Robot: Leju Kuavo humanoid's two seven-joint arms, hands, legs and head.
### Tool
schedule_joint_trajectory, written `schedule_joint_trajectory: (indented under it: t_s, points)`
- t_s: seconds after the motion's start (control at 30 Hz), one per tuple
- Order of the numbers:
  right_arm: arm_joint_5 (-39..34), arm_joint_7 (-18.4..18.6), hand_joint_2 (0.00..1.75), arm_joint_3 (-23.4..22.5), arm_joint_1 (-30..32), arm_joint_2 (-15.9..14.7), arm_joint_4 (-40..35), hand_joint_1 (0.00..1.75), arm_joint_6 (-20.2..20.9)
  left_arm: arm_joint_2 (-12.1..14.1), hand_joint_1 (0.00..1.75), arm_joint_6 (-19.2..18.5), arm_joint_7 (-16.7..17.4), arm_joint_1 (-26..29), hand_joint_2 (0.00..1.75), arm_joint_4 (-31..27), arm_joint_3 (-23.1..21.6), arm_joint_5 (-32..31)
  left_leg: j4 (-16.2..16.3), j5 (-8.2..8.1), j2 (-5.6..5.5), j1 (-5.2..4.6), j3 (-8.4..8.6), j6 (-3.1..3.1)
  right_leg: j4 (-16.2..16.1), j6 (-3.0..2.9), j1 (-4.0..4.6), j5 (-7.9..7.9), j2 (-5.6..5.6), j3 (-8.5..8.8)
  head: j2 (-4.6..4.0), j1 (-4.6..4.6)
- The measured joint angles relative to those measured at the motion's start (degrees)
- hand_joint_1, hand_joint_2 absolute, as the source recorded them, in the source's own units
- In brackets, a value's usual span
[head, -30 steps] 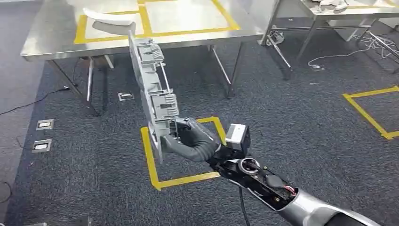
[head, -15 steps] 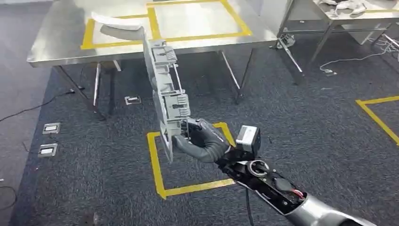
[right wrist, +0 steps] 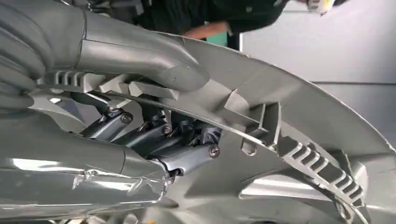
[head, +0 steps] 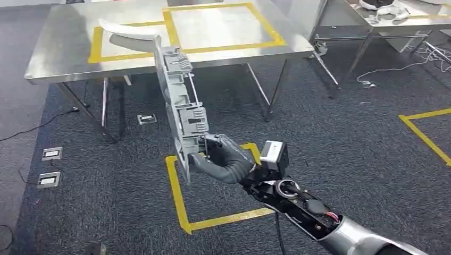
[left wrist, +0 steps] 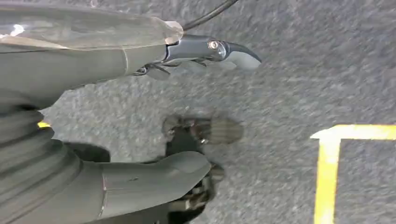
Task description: Take the parts from the cabinet and place them on the table.
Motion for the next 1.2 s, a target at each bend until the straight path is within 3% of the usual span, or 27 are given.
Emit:
schedule_joint_trajectory:
  t_s: [0.03,0.1,0.13,0.17,0.23,0.3,0.33,0.37,0.4,0.47,0.5,0.53,0.6,0.63,0.67,0.7,0.73,0.8,0.83,0.87,0.9,0.93,1.0,1.07,1.13,1.17,1.2]
  points:
    - [-0.15,0.04,1.75,-0.13,-0.10,-0.15,-0.22,1.75,-0.02,0.11,0.00,-0.13,-0.02,-0.11,1.75,0.00,0.00,-0.04,0.02,-0.24,0.01,-0.09,0.32,0.32,3.97,0.06,-0.01,-1.53,-0.08,-1.96,0.00,0.32]
    - [-0.64,0.07,1.75,-0.22,-0.03,-0.42,-0.55,1.75,-0.24,0.31,0.00,-0.55,-0.07,-0.10,1.75,0.00,0.00,-0.11,0.01,-0.81,0.02,-0.34,0.91,0.66,13.87,0.29,0.01,-5.10,-0.08,-7.70,0.00,0.98]
    - [-0.85,0.15,1.75,-0.22,0.06,-0.52,-0.55,1.75,-0.39,0.41,0.00,-0.59,-0.07,-0.01,1.75,0.00,0.00,-0.11,0.02,-1.18,0.00,-0.50,1.26,0.69,16.99,0.33,0.03,-6.06,-0.08,-9.87,0.00,1.22]
    - [-0.83,0.30,1.75,-0.20,0.25,-0.65,-0.57,1.75,-0.55,0.48,0.00,-0.66,-0.07,0.11,1.75,0.00,0.00,-0.11,0.03,-1.54,-0.03,-0.55,1.75,0.74,17.33,0.26,0.02,-5.26,-0.09,-10.86,0.00,1.33]
    - [-0.83,0.48,1.75,-0.22,0.42,-0.87,-0.57,1.75,-0.83,0.55,0.00,-0.66,-0.07,0.24,1.75,0.00,0.00,-0.11,0.04,-2.34,-0.25,-0.61,2.90,0.62,10.08,-0.19,0.07,0.23,-0.08,-8.82,0.00,1.68]
    - [-0.87,0.59,1.75,-0.22,0.38,-1.01,-0.72,1.75,-1.01,0.59,0.00,-0.63,-0.24,0.27,1.75,0.02,0.00,-0.09,-0.11,-3.13,-0.33,-0.60,3.87,0.26,-0.72,-0.87,0.32,6.50,-0.13,-4.95,0.00,2.14]
    - [-0.96,0.55,1.75,-0.22,0.27,-1.03,-0.74,1.75,-0.98,0.59,0.00,-0.63,-0.26,0.22,1.75,0.04,0.00,-0.02,0.05,-3.33,-0.41,-0.80,4.01,-0.06,-1.64,-0.97,0.64,4.20,-0.15,-4.79,0.00,1.94]
    - [-0.96,0.52,1.75,-0.20,0.25,-1.03,-0.91,1.75,-0.98,0.63,0.00,-0.63,-0.31,0.16,1.75,0.04,0.00,0.00,-0.22,-3.52,-0.40,-0.76,3.72,-0.39,-1.55,-1.17,0.73,3.84,-0.13,-4.51,0.00,2.03]
    - [-0.96,0.55,1.75,-0.22,0.47,-1.05,-1.11,1.75,-0.98,0.63,0.00,-0.63,-0.31,0.34,1.75,0.07,0.00,0.04,0.29,-3.36,-0.39,-0.79,4.11,-0.77,-2.03,-1.55,0.72,4.93,-0.11,-4.17,0.00,1.86]
    - [-0.94,0.63,1.75,-0.11,0.66,-1.09,-1.16,1.75,-0.96,0.87,0.00,-0.63,-0.39,0.47,1.75,0.07,0.00,0.11,0.23,-3.61,-0.33,-0.88,4.58,-1.36,-2.30,-2.20,0.48,5.07,-0.04,-3.06,0.00,1.51]
    - [-0.98,0.66,1.75,-0.17,0.65,-1.09,-1.22,1.75,-0.96,0.87,0.00,-0.59,-0.42,0.44,1.75,0.07,0.00,0.15,1.36,-4.49,-0.17,-0.69,4.33,-1.59,-2.57,-2.35,0.30,5.07,-0.10,-2.53,0.00,1.51]
    - [-1.01,0.63,1.75,-0.22,0.50,-1.09,-1.25,1.75,-0.96,0.85,0.00,-0.59,-0.44,0.36,1.75,0.07,0.00,0.18,4.31,-5.82,-0.07,-0.68,2.64,-1.76,-2.58,-2.51,0.25,4.97,-0.14,-2.43,0.00,0.81]
    - [-1.05,0.61,1.75,-0.20,0.42,-1.09,-1.40,1.75,-0.68,0.90,0.00,-0.52,-0.44,0.57,1.75,0.07,0.00,0.37,14.23,-9.77,-0.07,-0.54,-3.34,-2.24,-2.58,-2.79,0.29,4.57,-0.12,-2.35,0.00,0.41]
    - [-1.22,0.66,1.75,-0.15,0.47,-1.09,-1.40,1.75,-0.59,0.87,0.00,-0.52,-0.46,0.76,1.75,0.09,0.00,0.46,17.69,-10.85,-0.07,-0.53,-5.79,-2.36,-2.57,-2.84,0.30,4.35,-0.07,-2.26,0.00,0.28]
    - [-1.55,0.76,1.75,-0.13,0.61,-1.09,-1.40,1.75,-0.50,0.87,0.00,-0.48,-0.46,0.94,1.75,0.09,0.00,0.59,18.74,-10.51,-0.07,-0.52,-7.16,-2.46,-2.57,-2.86,0.30,4.13,0.02,-2.03,0.00,0.07]
    - [-1.77,0.92,1.75,-0.11,0.68,-1.09,-1.38,1.75,-0.35,0.92,0.00,-0.41,-0.55,1.15,1.75,0.13,0.00,0.88,16.95,-8.60,-0.07,-0.51,-7.05,-2.43,-2.57,-2.79,0.30,3.83,0.14,-1.66,0.00,0.04]
    - [-1.90,1.03,1.75,-0.06,0.66,-1.09,-1.35,1.75,-0.24,0.98,0.00,-0.20,-0.74,1.25,1.75,0.20,0.00,1.03,12.94,-5.88,-0.06,-0.52,-5.77,-2.21,-2.57,-2.71,0.30,3.52,0.18,-1.21,0.00,-0.09]
    - [-1.92,1.11,1.75,0.02,0.39,-1.07,-1.31,1.75,0.11,1.24,0.00,0.02,-1.05,1.46,1.75,0.31,0.07,1.55,1.41,0.96,0.07,-0.60,-1.22,-1.57,-2.58,-2.37,0.30,2.74,0.17,-0.15,0.00,-0.28]
    - [-1.97,1.11,1.75,0.07,0.11,-1.07,-1.18,1.75,0.22,1.38,0.00,0.02,-1.07,1.54,1.75,0.35,0.11,1.73,-0.04,0.40,0.10,-0.90,-1.01,-1.17,-2.51,-2.11,0.43,2.48,0.18,0.06,0.00,-0.26]
    - [-2.01,1.09,1.75,0.13,-0.21,-1.07,-1.05,1.75,0.35,1.42,0.00,0.02,-1.11,1.54,1.75,0.37,0.11,1.97,-0.05,-1.35,0.12,-1.20,-1.03,-0.86,-2.59,-1.80,0.40,2.30,0.32,-0.19,0.00,-0.35]
    - [-2.03,1.11,1.75,0.22,-0.43,-0.98,-0.98,1.75,0.55,1.44,0.00,0.02,-1.27,1.68,1.75,0.37,0.13,2.14,-0.30,-0.12,0.00,-1.37,-0.85,-0.38,-2.66,-1.35,0.35,2.11,0.31,-0.01,0.00,-0.33]
    - [-2.27,1.11,1.75,0.37,-0.42,-0.98,-0.81,1.75,0.72,1.46,0.00,0.02,-1.38,1.96,1.75,0.39,0.15,2.32,-0.50,0.00,0.00,-1.16,-0.68,0.01,-1.86,-1.04,0.39,2.36,0.30,0.20,0.00,-0.35]
    - [-2.99,1.22,1.75,0.70,-0.61,-0.96,-0.46,1.75,1.47,1.44,0.00,0.02,-1.66,2.38,1.75,0.42,0.17,2.69,-0.76,0.02,-0.12,-0.75,0.78,0.38,-0.96,-0.44,0.31,1.07,0.06,0.40,0.00,-0.13]
    - [-2.93,1.33,1.75,1.09,-1.18,-0.74,-0.06,1.75,2.47,1.64,0.00,0.02,-1.92,2.47,1.75,0.44,0.17,2.93,-0.75,-0.46,-0.14,-0.72,1.43,0.92,5.91,-0.02,0.26,-2.14,-0.01,-3.02,0.00,0.52]
    - [-2.95,1.09,1.75,1.55,-1.22,-0.35,0.65,1.75,3.08,1.66,0.00,0.02,-1.99,2.61,1.75,0.44,0.20,3.04,-0.72,-1.11,-0.18,-0.74,1.94,0.97,15.38,0.29,0.17,-5.44,-0.05,-8.82,0.00,0.87]
    - [-2.95,1.03,1.75,1.86,-1.22,-0.18,1.14,1.75,3.47,1.66,0.00,0.02,-1.99,2.76,1.75,0.46,0.20,3.12,-0.71,-1.44,-0.24,-0.73,2.32,0.92,17.07,0.38,0.14,-5.40,-0.09,-10.38,0.00,1.09]
    - [-2.93,0.96,1.75,2.14,-1.21,-0.02,1.59,1.75,3.76,1.64,0.00,0.02,-1.99,2.89,1.75,0.46,0.20,3.19,-0.70,-1.84,-0.36,-0.70,2.85,0.83,16.05,0.39,0.09,-3.95,-0.12,-10.62,0.00,1.31]
